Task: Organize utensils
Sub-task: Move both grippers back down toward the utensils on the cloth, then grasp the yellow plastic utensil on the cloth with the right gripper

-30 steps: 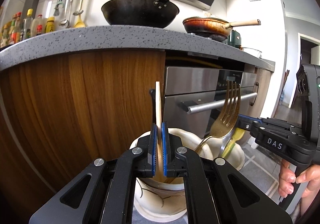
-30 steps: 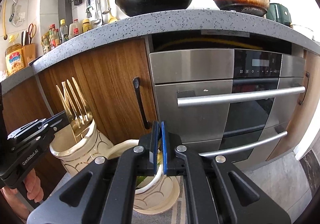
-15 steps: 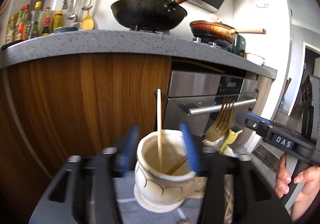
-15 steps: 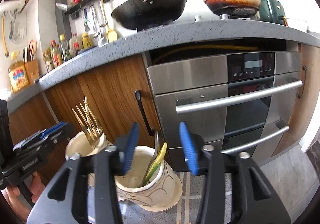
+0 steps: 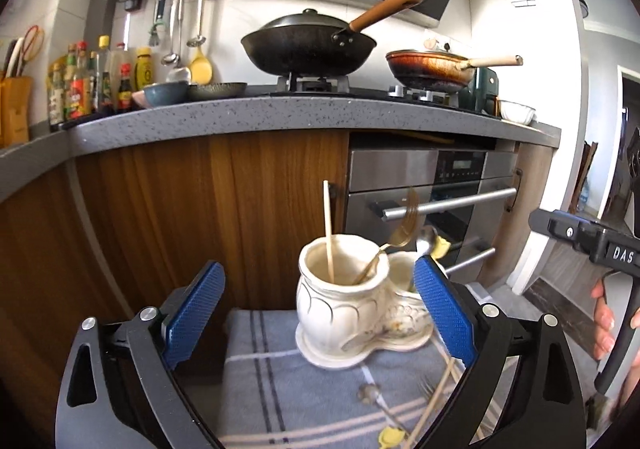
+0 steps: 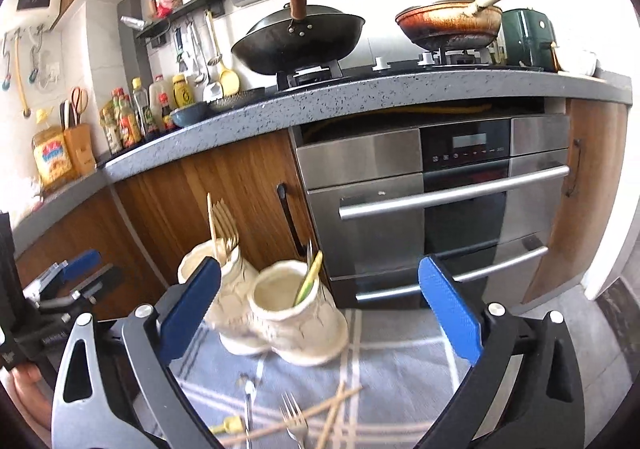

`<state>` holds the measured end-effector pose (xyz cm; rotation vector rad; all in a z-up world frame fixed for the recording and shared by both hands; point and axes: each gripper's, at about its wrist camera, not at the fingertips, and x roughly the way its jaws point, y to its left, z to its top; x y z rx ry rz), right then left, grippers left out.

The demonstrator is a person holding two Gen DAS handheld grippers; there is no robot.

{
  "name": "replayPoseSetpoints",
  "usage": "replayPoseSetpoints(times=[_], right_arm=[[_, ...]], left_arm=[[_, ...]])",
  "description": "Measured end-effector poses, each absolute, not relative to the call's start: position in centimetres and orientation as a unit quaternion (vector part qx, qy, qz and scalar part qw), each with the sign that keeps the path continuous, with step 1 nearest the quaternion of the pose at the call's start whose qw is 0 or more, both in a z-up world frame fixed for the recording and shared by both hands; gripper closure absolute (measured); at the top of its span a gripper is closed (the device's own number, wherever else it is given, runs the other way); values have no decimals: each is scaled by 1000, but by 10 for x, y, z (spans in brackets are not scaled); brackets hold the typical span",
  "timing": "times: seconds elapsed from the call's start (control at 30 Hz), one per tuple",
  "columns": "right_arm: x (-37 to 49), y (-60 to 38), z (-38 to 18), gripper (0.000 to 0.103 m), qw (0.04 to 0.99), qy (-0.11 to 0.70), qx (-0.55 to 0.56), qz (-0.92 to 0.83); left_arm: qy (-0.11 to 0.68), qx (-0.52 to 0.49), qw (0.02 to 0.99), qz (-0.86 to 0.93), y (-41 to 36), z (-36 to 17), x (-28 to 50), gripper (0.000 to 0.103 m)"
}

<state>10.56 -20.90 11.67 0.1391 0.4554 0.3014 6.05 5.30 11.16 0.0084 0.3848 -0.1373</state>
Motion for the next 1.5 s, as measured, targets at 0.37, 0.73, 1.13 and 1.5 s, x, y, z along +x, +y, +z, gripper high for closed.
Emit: replayPoseSetpoints(times=[0.37, 0.73, 1.13, 1.5], right_arm=[[65, -206, 71, 5, 951, 269, 64, 138], [77, -168, -4, 5, 912, 359, 82, 183], [70, -101, -35, 51, 862, 427, 56, 266], [74, -77, -51, 56, 843, 471, 28, 259]], left_arm=[[252, -8, 966, -62, 54, 61, 38, 6], [296, -13, 954, -33, 88, 12, 47, 6], [309, -46, 949, -42, 111, 6, 51, 6], [305, -60, 949, -44, 117, 8, 48, 6]])
